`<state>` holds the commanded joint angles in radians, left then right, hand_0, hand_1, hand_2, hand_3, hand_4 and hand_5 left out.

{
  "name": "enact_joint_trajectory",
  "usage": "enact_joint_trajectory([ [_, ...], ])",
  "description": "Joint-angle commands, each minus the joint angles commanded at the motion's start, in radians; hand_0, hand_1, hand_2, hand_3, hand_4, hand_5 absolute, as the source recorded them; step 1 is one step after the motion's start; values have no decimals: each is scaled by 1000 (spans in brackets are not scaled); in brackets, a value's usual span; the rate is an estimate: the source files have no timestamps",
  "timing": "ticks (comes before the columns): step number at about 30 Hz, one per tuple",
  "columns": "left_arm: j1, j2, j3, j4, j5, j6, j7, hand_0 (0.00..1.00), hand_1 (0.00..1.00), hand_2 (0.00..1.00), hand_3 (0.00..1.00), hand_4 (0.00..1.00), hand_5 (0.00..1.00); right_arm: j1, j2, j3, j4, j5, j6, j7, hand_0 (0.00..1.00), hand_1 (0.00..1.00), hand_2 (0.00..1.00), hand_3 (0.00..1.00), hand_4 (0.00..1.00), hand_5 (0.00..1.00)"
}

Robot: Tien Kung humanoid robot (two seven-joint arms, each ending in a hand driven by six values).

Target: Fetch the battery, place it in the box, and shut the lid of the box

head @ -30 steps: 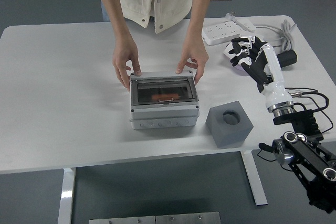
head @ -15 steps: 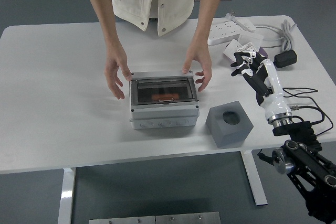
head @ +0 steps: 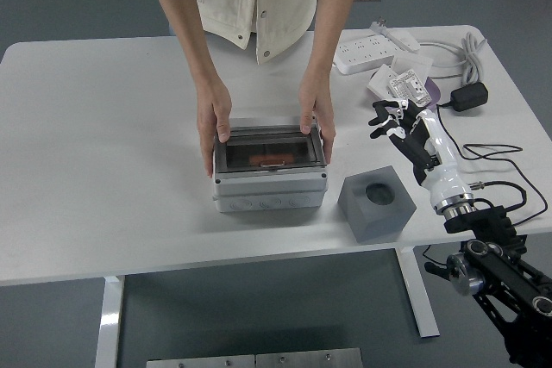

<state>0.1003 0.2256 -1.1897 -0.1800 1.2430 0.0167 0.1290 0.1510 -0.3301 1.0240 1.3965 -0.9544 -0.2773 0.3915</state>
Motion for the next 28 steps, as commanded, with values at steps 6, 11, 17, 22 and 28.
enact_joint_trajectory([
  [6,-6,7,5,0,0,-1,-1,587,753,593,516,48,2,-1,0,3,-5,-4,1,0,472,401,484,598,735,479],
  [11,-10,13,11,0,2,-3,-2,587,753,593,516,48,2,-2,-2,3,-10,-6,2,0,474,402,484,598,731,474],
  [17,-10,20,12,0,8,-3,-2,588,753,593,515,48,2,-10,0,7,-11,-10,5,0,476,398,483,595,730,474],
  [22,-7,23,9,0,12,-4,-2,588,753,593,515,48,2,-16,-2,14,-7,-14,6,0,476,398,483,595,730,474],
  [28,1,19,-26,0,45,-4,4,588,753,593,516,49,2,-19,0,21,-3,-17,7,0,476,401,484,597,730,474],
])
